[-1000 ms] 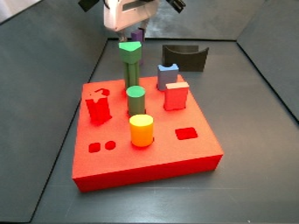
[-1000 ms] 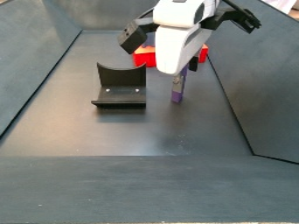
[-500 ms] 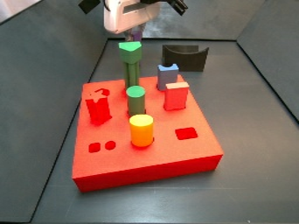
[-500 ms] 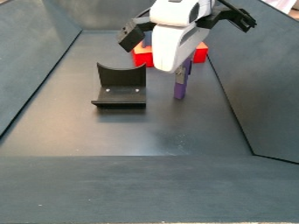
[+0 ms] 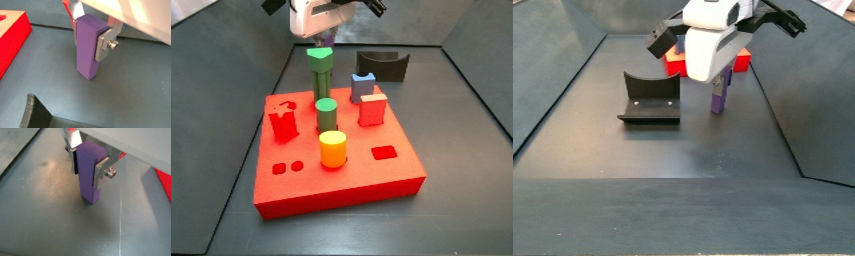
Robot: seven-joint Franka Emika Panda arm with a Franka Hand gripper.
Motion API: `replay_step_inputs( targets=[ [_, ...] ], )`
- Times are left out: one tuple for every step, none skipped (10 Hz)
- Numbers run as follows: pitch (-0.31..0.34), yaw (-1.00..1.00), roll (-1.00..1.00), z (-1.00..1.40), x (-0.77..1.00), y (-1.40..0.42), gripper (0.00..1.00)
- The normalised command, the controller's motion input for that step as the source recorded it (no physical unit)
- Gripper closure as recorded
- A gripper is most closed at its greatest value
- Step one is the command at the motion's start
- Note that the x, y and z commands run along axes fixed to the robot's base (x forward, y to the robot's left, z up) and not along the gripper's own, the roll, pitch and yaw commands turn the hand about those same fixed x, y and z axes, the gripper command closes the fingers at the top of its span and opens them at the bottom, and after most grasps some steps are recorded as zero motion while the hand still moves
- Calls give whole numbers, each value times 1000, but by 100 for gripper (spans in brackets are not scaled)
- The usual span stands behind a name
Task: Pick up the rectangle object. Move up. Move to above the board. Insert the rectangle object.
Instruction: Pick up the rectangle object, then move up.
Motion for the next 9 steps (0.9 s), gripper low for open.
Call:
replay_step_inputs(
  targets=[
    [0,0,0,0,0,0,100],
    [0,0,0,0,0,0,100],
    [0,0,0,0,0,0,100],
    [0,0,0,0,0,0,100],
    [0,0,0,0,0,0,100],
    [0,0,0,0,0,0,100],
    [0,0,0,833,0,0,100],
    [29,17,0,764,21,-24,100],
    [55,16,11,639,18,-15,100]
  ],
)
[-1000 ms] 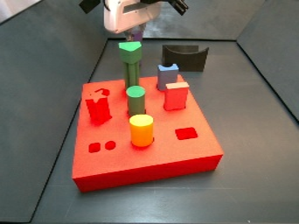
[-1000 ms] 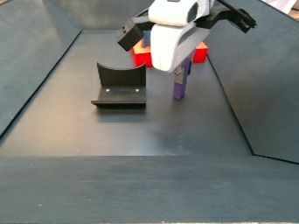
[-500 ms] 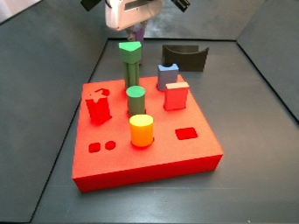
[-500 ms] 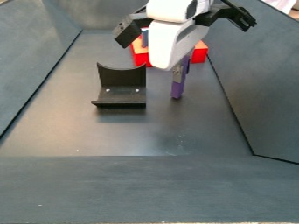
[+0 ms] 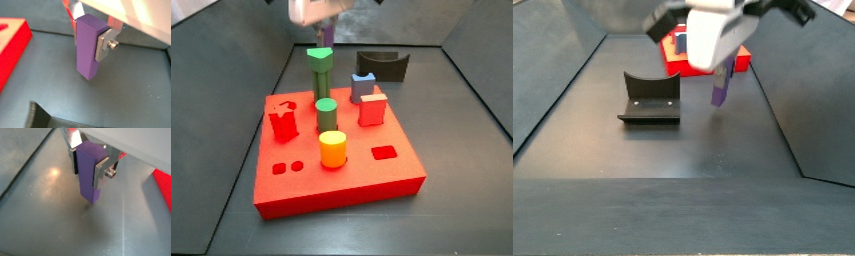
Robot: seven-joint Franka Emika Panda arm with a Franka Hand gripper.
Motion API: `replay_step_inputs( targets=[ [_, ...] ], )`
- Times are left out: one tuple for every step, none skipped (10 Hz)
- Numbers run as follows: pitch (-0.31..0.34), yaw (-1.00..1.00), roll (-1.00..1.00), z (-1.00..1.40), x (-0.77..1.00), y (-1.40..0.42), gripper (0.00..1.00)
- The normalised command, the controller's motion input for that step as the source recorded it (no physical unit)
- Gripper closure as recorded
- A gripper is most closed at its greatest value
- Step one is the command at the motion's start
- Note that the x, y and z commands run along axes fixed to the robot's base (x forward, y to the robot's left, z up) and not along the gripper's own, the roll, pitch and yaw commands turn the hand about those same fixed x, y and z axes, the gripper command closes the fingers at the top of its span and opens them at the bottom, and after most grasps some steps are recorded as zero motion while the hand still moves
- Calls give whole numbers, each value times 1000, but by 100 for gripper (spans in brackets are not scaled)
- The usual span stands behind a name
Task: Pick up the rectangle object. Move up. Move to above the board. Insert the rectangle object.
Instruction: Move up, then move to above the board.
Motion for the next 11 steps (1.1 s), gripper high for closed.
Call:
replay_step_inputs(
  targets=[
    [70,13,27,488,17,-5,100],
    [78,5,52,271,10,2,100],
    [215,-30,-31,1000,-6,-141,100],
    [213,-28,-20,1000,-4,-143,100],
    [190,-15,0,1000,-3,-134,100],
    [148,-4,33,1000,-2,-125,100],
    [123,2,57,1000,-1,-121,100],
    [105,9,83,1000,1,-113,100],
    [103,12,94,1000,1,-110,100],
    [98,18,111,1000,4,-102,100],
    [98,18,118,1000,5,-97,100]
  ],
)
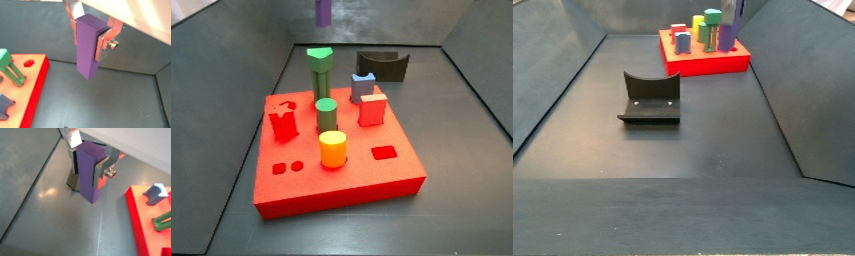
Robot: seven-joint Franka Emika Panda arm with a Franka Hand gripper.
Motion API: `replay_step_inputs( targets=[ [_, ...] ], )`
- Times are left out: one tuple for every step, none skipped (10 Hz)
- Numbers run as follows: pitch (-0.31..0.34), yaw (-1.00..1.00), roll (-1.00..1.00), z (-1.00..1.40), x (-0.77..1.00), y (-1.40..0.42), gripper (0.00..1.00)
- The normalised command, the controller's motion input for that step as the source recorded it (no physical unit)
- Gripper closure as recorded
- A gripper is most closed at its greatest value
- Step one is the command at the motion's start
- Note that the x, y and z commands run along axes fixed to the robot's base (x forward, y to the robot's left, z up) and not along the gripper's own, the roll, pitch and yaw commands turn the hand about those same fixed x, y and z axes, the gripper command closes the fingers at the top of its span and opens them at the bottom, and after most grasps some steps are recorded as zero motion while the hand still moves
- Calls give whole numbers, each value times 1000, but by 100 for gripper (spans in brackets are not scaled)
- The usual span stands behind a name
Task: Pick up the rectangle object. Move up. Move to above the board. Insert the rectangle object.
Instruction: Move to above the board.
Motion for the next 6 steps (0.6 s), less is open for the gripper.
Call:
replay_step_inputs(
  targets=[
    [97,20,119,1000,6,-85,100],
    [96,21,116,1000,8,-81,100],
    [95,22,112,1000,12,-73,100],
    [95,24,105,1000,12,-69,100],
    [91,26,102,912,13,-52,100],
    [88,26,98,802,12,-39,100]
  ],
)
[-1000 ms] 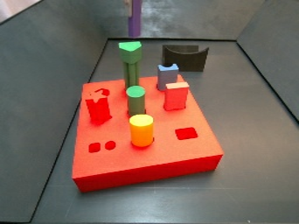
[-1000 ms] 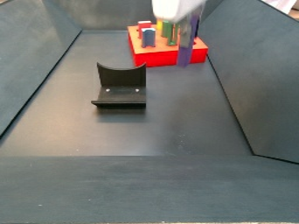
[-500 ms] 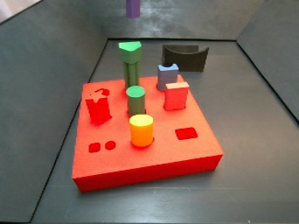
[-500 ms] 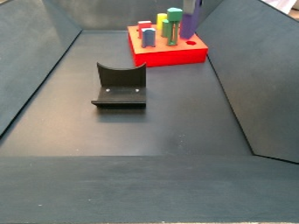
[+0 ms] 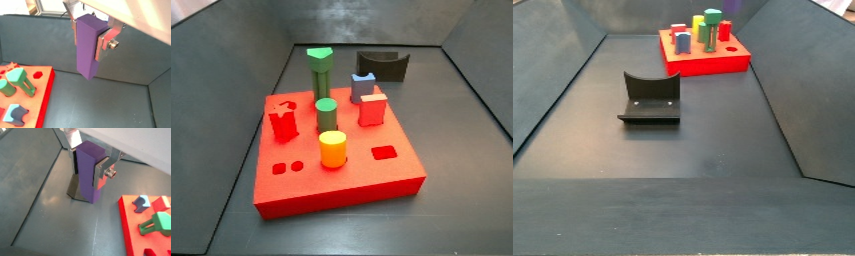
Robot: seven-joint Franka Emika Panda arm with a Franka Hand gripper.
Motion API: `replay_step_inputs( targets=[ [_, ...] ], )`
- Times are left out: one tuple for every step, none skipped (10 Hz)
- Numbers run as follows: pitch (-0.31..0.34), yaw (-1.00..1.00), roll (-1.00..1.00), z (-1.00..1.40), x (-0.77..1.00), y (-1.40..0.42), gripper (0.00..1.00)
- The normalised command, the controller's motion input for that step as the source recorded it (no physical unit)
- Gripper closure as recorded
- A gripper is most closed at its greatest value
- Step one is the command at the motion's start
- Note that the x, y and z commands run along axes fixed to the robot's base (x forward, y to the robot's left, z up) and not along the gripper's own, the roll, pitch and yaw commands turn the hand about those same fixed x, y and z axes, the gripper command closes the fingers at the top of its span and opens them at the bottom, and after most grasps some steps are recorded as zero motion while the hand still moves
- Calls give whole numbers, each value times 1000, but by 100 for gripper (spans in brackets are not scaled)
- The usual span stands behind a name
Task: Pick up the rectangle object. Move up. Move to above the board. Insert the rectangle object.
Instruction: Move to above the board.
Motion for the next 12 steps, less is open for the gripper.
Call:
replay_step_inputs(
  targets=[
    [88,26,91,582,11,-22,100],
    [91,28,95,361,10,-16,100],
    [89,31,97,199,10,-14,100],
    [-15,-1000,79,25,175,-1000,100],
    [-17,-1000,78,9,177,-1000,100],
    [-19,-1000,68,6,190,-1000,100],
    [-19,-1000,54,5,200,-1000,100],
    [-17,-1000,49,6,205,-1000,100],
    [-16,-1000,43,4,214,-1000,100],
    [-13,-1000,35,3,227,-1000,100],
    [-8,-1000,30,2,236,-1000,100],
    [-1,-1000,26,2,256,-1000,100]
  ],
)
